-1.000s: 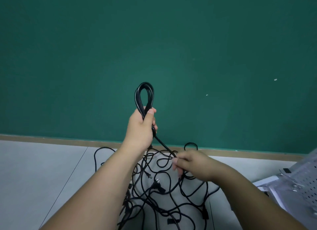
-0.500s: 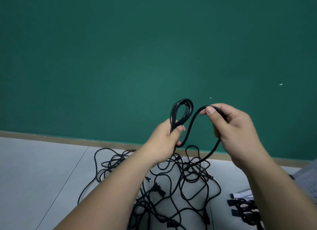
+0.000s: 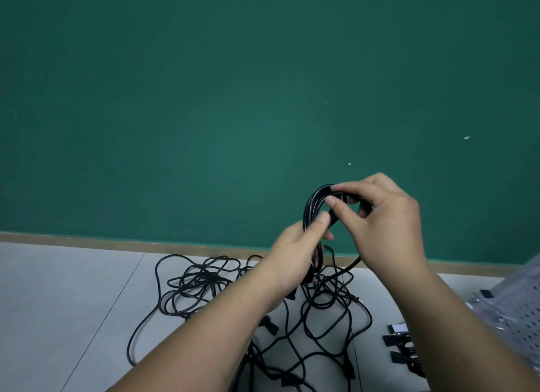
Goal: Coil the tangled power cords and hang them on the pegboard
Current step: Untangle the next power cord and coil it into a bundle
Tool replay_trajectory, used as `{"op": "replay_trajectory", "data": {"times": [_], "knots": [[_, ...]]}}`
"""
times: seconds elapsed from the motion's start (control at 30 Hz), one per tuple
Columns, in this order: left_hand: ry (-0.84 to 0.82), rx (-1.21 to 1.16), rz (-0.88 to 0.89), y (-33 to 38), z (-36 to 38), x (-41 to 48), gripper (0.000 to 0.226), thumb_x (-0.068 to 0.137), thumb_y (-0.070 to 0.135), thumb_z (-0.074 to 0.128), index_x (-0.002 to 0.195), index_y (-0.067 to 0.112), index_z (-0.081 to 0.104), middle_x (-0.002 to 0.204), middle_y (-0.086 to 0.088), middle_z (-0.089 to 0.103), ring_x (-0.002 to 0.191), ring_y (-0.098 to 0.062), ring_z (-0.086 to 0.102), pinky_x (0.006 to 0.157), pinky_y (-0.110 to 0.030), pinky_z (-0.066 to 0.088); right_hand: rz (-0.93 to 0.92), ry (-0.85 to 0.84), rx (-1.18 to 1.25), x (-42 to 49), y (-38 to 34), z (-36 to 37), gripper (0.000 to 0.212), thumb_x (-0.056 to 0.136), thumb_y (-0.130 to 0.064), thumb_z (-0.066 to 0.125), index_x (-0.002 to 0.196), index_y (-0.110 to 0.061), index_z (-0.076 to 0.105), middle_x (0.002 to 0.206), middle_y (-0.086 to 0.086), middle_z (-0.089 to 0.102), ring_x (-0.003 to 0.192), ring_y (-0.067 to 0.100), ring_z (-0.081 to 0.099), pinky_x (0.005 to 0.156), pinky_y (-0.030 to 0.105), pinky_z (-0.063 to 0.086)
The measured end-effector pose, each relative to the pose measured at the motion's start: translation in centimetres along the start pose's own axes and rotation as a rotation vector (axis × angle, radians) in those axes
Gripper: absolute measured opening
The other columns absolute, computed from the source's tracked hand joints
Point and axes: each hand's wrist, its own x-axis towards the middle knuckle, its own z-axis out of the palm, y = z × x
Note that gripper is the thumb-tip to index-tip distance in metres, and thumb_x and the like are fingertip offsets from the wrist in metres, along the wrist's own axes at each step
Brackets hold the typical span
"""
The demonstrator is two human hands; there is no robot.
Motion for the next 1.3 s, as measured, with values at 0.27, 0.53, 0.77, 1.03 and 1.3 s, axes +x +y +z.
{"op": "replay_trajectory", "data": {"times": [0.27, 0.53, 0.77, 1.03, 1.3], "knots": [[-0.044, -0.108, 0.087, -0.7, -0.2, 0.8, 0.012, 0.108, 0.018, 0.049, 0.110, 0.014, 0.060, 0.080, -0.003, 0.053, 0.077, -0.020, 0.054, 0.081, -0.046, 0.056, -0.049, -0.099, 0.046, -0.7, -0.6, 0.3, 0.027, 0.102, -0.019, 0.069, 0.124, -0.032, 0.077, 0.098, -0.011, 0.055, 0.084, 0.009, 0.058, 0.071, 0.012, 0.042], [0.100, -0.390, 0.079, -0.4, -1.6, 1.9, 0.014, 0.107, 0.003, 0.047, 0.109, 0.012, 0.059, 0.072, 0.004, 0.063, 0.070, -0.018, 0.061, 0.078, -0.042, 0.049, 0.324, -0.421, 0.115, -1.8, 1.0, 0.3, 0.014, 0.105, -0.034, 0.065, 0.094, -0.031, 0.073, 0.082, -0.005, 0.073, 0.072, 0.007, 0.065, 0.077, 0.038, 0.056], [0.082, 0.018, 0.166, -0.9, -2.1, 1.9, 0.019, 0.106, -0.003, 0.046, 0.113, 0.012, 0.055, 0.101, 0.002, 0.067, 0.091, -0.004, 0.068, 0.089, -0.032, 0.055, 0.445, -0.201, 0.665, -1.3, -1.3, -0.1, 0.012, 0.095, -0.014, 0.078, 0.106, -0.011, 0.073, 0.071, 0.011, 0.074, 0.066, 0.022, 0.070, 0.063, 0.033, 0.062], [-0.148, 0.038, 0.163, -1.1, -1.6, 1.2, 0.011, 0.109, 0.018, 0.053, 0.119, 0.012, 0.052, 0.097, -0.003, 0.067, 0.090, -0.017, 0.070, 0.092, -0.044, 0.057, 0.532, -0.113, 0.503, -1.7, -1.0, 0.9, 0.011, 0.092, -0.021, 0.083, 0.095, -0.015, 0.074, 0.070, 0.001, 0.072, 0.056, 0.022, 0.070, 0.063, 0.043, 0.064], [-0.297, -0.073, 0.091, -0.9, -1.6, 0.9, 0.010, 0.112, 0.010, 0.050, 0.116, 0.001, 0.048, 0.101, -0.008, 0.072, 0.090, -0.026, 0.074, 0.092, -0.045, 0.060, 0.549, -0.175, 0.408, -1.2, 0.0, 0.3, 0.009, 0.094, -0.028, 0.081, 0.100, -0.024, 0.075, 0.070, -0.002, 0.072, 0.056, 0.020, 0.063, 0.061, 0.038, 0.054]]}}
